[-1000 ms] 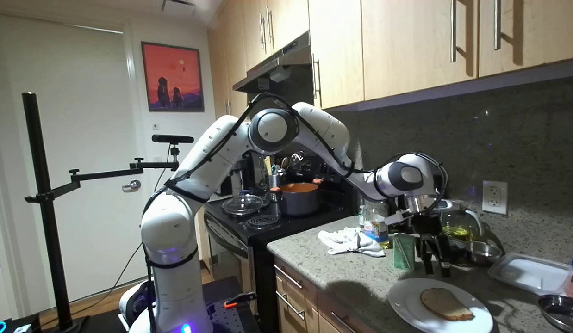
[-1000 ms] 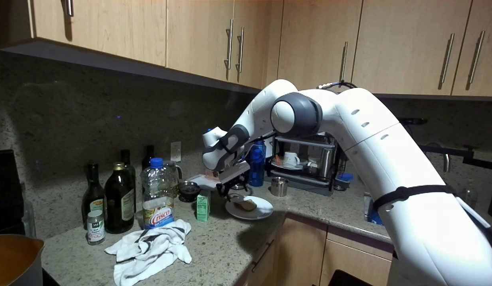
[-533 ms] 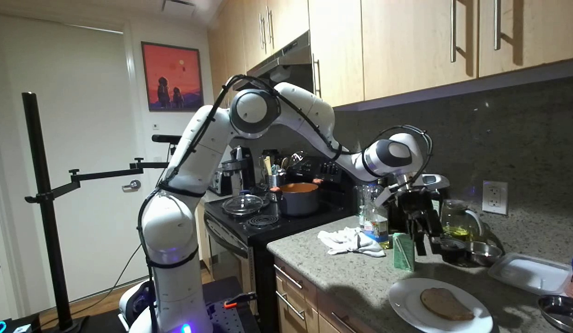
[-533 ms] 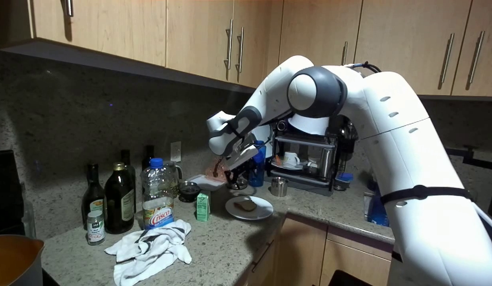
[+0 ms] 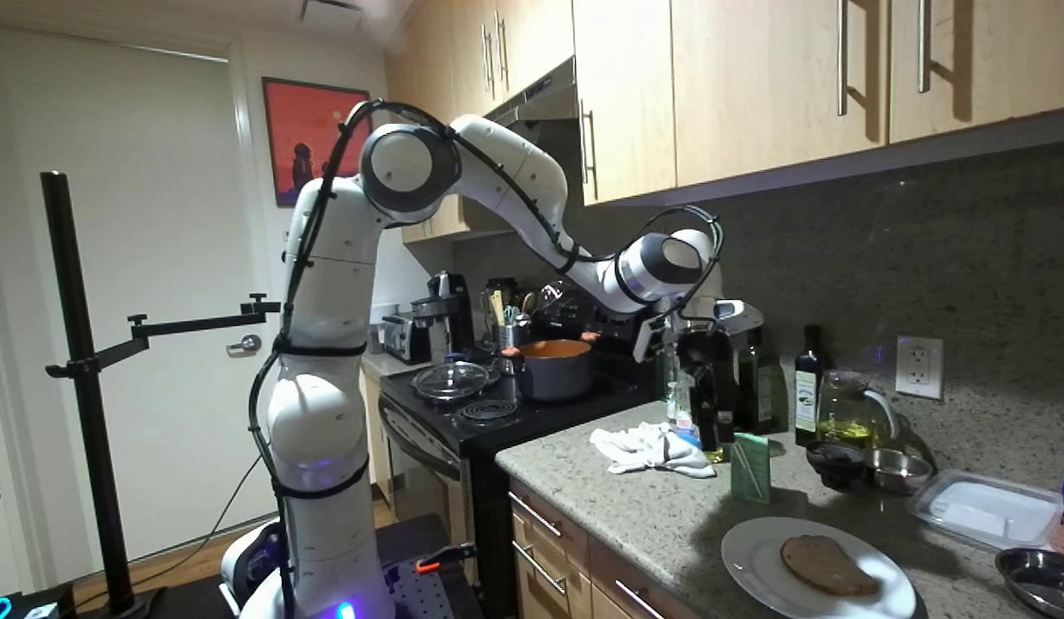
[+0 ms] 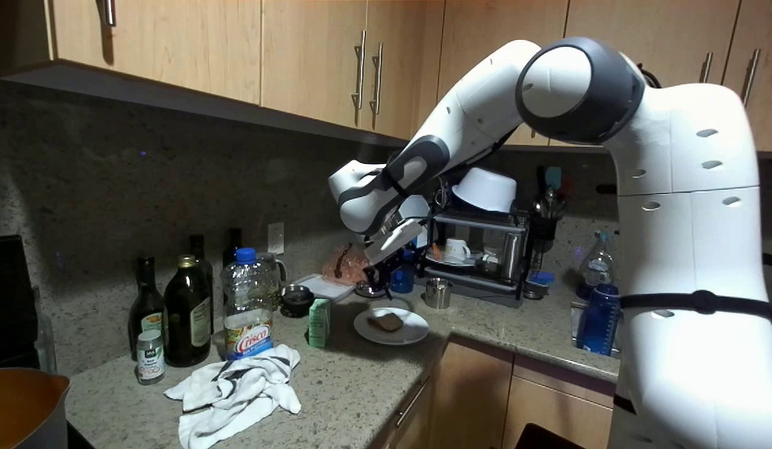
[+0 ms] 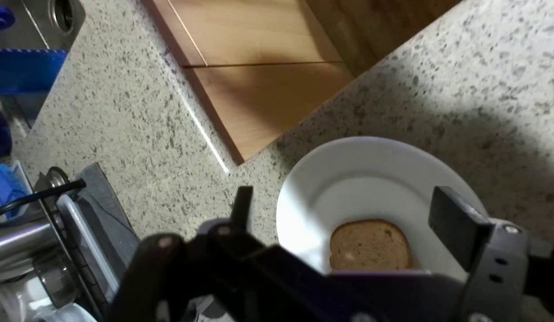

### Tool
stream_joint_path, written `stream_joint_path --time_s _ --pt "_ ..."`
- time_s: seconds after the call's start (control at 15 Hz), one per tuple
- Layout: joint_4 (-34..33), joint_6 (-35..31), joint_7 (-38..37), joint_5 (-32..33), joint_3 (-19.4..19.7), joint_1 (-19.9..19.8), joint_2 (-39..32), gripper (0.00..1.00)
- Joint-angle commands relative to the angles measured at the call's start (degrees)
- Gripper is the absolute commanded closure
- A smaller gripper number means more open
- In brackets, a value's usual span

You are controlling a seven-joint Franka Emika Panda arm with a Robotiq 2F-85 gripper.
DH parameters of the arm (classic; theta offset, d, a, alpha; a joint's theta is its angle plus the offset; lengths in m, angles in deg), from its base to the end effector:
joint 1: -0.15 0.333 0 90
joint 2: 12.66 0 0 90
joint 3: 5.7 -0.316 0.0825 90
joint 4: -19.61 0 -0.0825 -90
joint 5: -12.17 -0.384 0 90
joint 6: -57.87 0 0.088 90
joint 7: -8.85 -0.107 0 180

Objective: Pick up the slice of bread from the left side of the counter and place it on the white plate

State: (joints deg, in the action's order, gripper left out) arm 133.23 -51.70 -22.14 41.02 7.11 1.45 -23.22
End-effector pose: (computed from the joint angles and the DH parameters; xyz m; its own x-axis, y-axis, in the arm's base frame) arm 0.5486 -0.1434 0.3666 0.8694 -0.4936 -0.0232 -0.4105 -0.7476 0.5221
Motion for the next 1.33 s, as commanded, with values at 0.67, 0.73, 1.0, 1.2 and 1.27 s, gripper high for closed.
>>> stream_joint_path --time_s 0.67,0.73,1.0,1.2,1.27 --pt "33.57 -22.63 5.68 -20.59 -3.83 -7.25 27.48 0.00" --pt "34.44 -23.99 7.50 -21.61 -3.82 -7.86 28.40 0.00" --pt "37.00 -25.11 13.58 -22.15 -3.82 -10.40 31.50 0.00" --pt "35.41 -23.97 12.48 -22.08 -4.98 -11.26 29.71 0.00" --pt "35.53 -23.97 12.50 -22.09 -4.98 -11.34 29.93 0.00"
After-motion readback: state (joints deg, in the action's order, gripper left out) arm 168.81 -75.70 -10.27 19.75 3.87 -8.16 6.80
